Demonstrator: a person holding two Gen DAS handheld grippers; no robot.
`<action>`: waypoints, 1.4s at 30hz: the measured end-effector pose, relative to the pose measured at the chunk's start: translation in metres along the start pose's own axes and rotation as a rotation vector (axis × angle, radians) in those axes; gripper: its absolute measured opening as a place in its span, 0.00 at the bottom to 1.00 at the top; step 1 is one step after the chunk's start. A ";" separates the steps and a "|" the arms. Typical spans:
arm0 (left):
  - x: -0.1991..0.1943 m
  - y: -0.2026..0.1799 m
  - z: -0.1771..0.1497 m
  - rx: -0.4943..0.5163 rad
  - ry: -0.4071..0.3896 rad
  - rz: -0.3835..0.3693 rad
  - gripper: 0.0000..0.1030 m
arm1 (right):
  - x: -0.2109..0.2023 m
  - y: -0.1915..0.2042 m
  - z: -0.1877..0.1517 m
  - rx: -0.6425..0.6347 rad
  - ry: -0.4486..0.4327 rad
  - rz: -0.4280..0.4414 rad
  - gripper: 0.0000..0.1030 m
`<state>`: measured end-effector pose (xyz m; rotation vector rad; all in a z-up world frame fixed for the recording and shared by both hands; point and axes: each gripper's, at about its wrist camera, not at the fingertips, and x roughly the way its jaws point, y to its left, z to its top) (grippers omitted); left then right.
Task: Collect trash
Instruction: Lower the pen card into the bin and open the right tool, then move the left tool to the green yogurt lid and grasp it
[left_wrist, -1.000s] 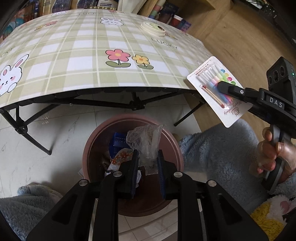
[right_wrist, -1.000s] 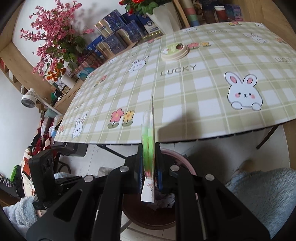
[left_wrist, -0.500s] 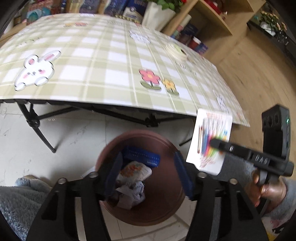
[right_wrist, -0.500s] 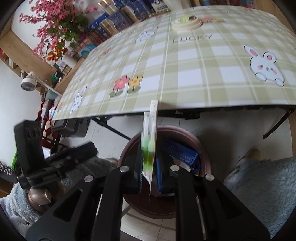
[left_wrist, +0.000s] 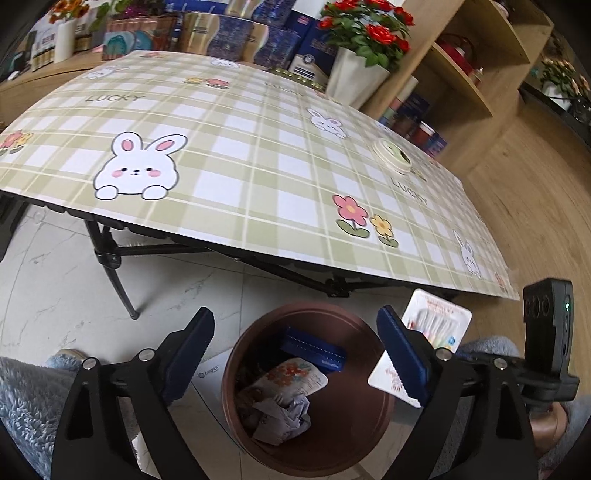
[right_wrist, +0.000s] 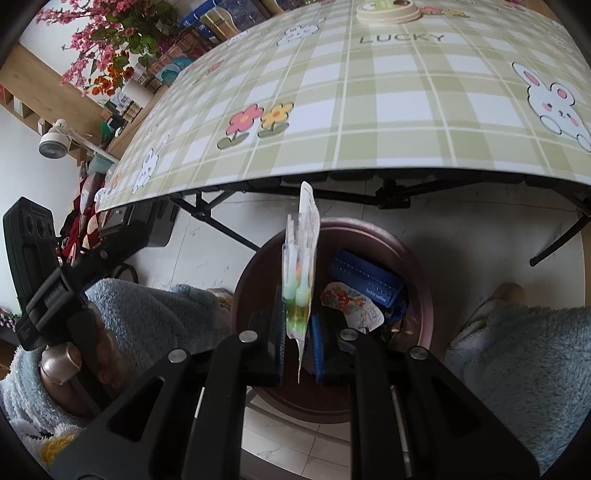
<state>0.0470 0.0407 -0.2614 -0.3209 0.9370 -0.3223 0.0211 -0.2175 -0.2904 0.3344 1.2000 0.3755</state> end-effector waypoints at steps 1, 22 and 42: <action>0.000 0.001 0.000 -0.004 -0.001 0.004 0.86 | 0.003 -0.001 -0.001 0.003 0.017 -0.004 0.15; 0.002 0.002 -0.001 0.002 0.011 0.020 0.87 | 0.005 -0.008 0.002 0.027 0.021 -0.059 0.69; 0.066 -0.114 0.117 0.355 0.015 -0.061 0.94 | -0.076 -0.065 0.099 -0.045 -0.343 -0.239 0.94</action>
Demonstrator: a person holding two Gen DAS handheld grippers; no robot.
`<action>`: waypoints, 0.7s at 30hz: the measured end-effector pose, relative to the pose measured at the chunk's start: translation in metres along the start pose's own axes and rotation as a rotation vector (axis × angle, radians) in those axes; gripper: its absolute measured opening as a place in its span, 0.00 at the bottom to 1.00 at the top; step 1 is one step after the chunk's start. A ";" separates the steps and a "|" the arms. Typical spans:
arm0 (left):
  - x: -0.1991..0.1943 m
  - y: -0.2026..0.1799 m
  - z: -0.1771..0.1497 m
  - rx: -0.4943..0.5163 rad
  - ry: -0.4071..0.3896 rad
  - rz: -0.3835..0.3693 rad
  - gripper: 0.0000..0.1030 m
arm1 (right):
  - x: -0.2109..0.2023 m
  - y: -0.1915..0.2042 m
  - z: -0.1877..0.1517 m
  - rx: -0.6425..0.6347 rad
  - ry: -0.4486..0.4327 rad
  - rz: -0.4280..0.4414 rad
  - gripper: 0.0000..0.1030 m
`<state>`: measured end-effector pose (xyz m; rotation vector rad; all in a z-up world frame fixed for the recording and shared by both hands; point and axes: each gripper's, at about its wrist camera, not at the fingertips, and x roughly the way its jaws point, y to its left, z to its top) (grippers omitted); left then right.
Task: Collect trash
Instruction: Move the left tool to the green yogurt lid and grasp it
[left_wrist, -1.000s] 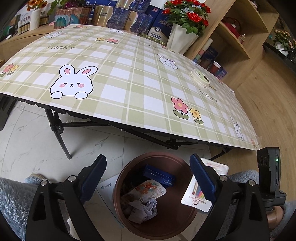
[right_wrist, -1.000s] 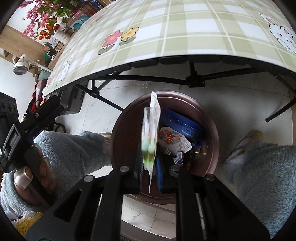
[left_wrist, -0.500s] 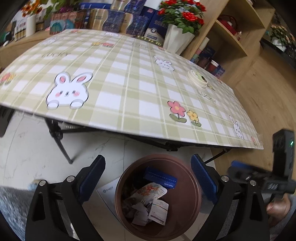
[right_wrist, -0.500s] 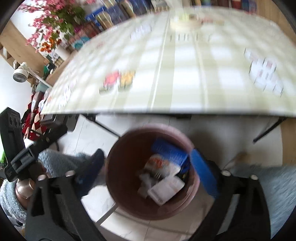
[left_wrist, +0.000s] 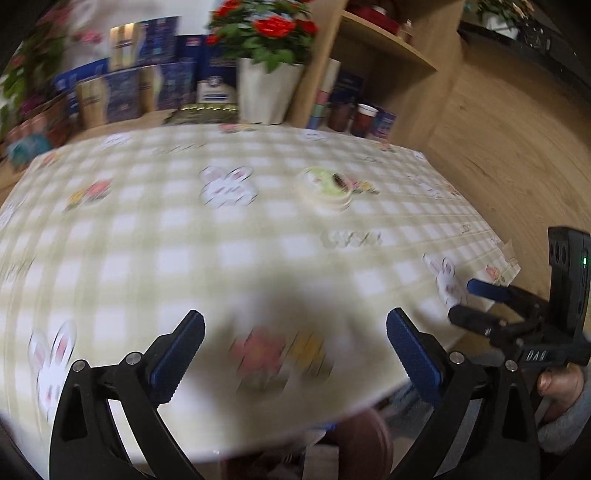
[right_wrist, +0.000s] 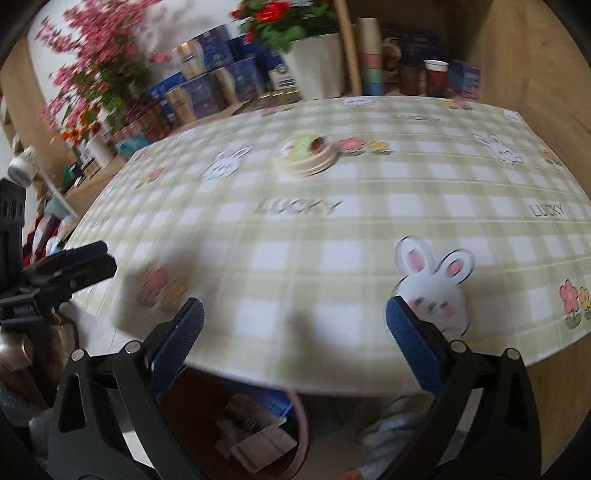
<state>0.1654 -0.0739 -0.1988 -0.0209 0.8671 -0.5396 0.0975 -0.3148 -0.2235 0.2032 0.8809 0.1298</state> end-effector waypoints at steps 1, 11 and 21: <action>0.012 -0.006 0.014 0.017 0.006 -0.010 0.94 | 0.002 -0.007 0.004 0.013 -0.004 -0.003 0.94; 0.145 -0.029 0.103 0.057 0.096 0.017 0.94 | 0.027 -0.069 0.037 0.122 -0.014 -0.018 0.94; 0.210 -0.034 0.125 0.083 0.153 0.054 0.93 | 0.043 -0.098 0.049 0.179 -0.011 -0.014 0.94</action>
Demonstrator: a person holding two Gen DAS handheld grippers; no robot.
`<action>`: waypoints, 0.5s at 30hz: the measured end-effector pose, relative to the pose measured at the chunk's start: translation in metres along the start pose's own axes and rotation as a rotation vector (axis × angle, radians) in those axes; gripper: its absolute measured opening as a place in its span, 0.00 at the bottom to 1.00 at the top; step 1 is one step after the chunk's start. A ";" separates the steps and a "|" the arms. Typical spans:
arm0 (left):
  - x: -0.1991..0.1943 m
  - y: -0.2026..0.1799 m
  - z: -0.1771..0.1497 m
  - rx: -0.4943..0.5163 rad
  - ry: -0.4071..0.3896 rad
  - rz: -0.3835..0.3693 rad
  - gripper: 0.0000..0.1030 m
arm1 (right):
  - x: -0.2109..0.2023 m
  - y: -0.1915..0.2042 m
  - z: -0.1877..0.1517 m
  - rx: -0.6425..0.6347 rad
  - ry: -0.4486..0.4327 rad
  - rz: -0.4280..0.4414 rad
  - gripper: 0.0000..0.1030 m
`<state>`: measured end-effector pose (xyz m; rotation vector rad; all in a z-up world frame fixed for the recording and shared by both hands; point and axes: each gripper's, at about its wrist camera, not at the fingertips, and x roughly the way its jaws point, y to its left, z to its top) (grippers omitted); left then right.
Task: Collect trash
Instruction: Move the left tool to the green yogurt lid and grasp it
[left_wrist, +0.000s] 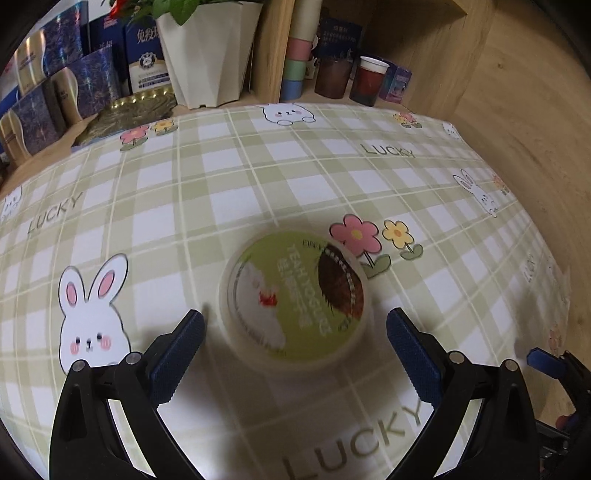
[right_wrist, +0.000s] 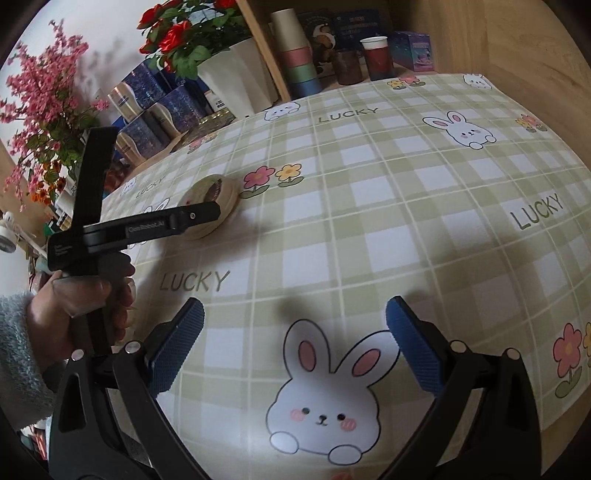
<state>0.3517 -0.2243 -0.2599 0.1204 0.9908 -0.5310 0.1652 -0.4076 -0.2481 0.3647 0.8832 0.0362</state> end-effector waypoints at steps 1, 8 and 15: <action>0.002 -0.001 0.002 0.005 -0.001 0.002 0.92 | 0.001 -0.001 0.001 0.004 -0.001 0.001 0.94; -0.007 0.005 0.006 0.015 -0.029 -0.031 0.79 | 0.006 -0.003 0.002 0.022 0.007 0.003 0.94; -0.058 0.027 0.003 -0.042 -0.126 -0.052 0.79 | 0.009 0.001 0.003 0.008 0.016 0.000 0.94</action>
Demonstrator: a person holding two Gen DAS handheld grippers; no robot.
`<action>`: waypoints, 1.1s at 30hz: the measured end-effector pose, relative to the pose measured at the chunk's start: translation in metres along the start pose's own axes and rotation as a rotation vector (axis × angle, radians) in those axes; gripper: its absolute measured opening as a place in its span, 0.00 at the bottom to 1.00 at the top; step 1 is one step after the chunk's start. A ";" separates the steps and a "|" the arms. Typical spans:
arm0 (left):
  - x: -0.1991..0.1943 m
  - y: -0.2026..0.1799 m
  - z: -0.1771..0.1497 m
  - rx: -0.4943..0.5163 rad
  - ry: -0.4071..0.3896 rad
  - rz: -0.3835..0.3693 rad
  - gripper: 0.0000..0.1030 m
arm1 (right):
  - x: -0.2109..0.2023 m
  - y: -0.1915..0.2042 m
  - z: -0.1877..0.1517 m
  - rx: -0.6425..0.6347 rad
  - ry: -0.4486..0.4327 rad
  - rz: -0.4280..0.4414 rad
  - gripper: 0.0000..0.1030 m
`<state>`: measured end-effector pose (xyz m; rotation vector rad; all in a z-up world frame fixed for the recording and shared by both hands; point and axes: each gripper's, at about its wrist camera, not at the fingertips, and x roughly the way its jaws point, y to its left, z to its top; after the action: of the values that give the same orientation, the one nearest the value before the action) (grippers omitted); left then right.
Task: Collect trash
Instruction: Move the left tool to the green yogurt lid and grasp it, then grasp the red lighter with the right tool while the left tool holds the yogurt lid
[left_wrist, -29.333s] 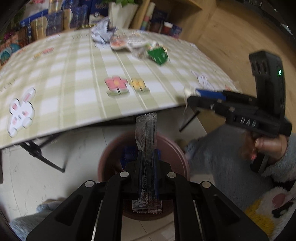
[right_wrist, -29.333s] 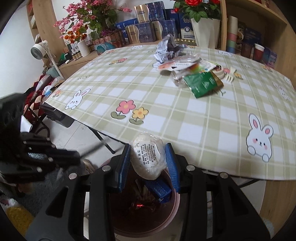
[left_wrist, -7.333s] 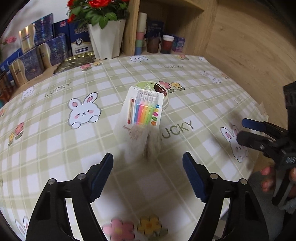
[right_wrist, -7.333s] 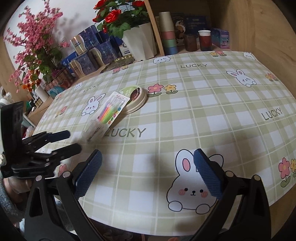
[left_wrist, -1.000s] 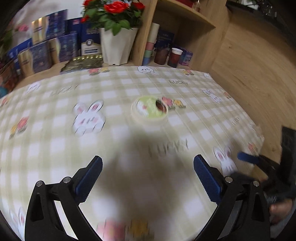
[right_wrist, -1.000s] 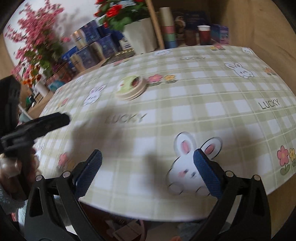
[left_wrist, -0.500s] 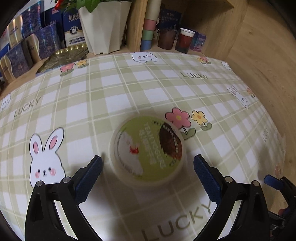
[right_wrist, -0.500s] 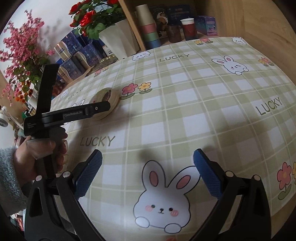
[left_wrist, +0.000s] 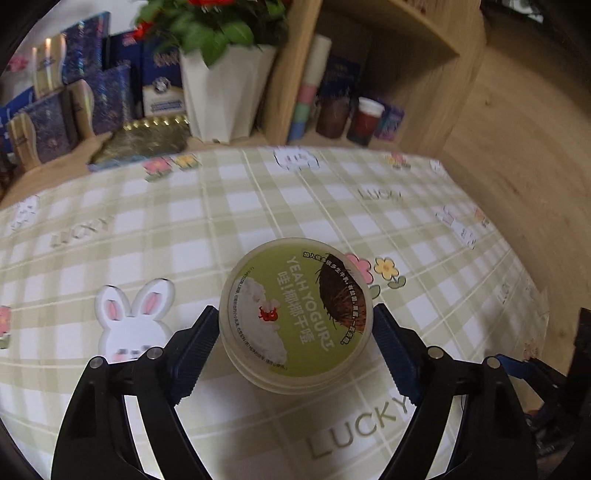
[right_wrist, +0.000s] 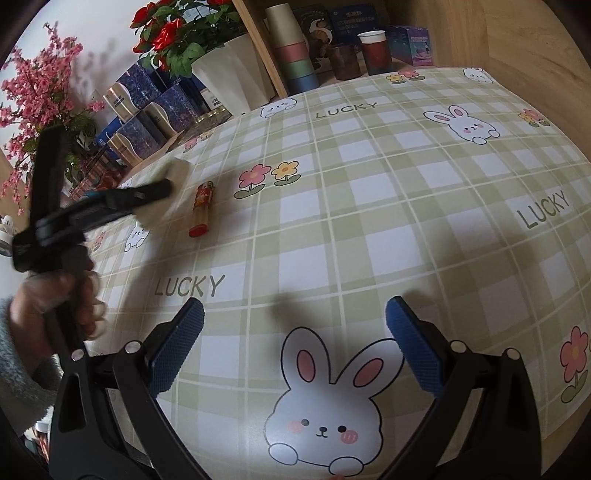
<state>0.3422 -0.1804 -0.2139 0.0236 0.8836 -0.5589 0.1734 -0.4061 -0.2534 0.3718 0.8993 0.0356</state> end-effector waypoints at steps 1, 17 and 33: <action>-0.008 0.003 0.000 -0.001 -0.011 0.003 0.79 | 0.001 0.002 0.001 -0.005 0.002 -0.001 0.94; -0.076 0.060 -0.052 -0.122 -0.036 0.042 0.79 | 0.072 0.086 0.062 -0.306 0.093 0.023 0.67; -0.115 0.101 -0.098 -0.177 -0.041 0.078 0.79 | 0.128 0.140 0.080 -0.382 0.134 -0.133 0.34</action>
<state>0.2612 -0.0179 -0.2134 -0.1138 0.8853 -0.4056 0.3324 -0.2751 -0.2594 -0.0473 1.0242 0.1089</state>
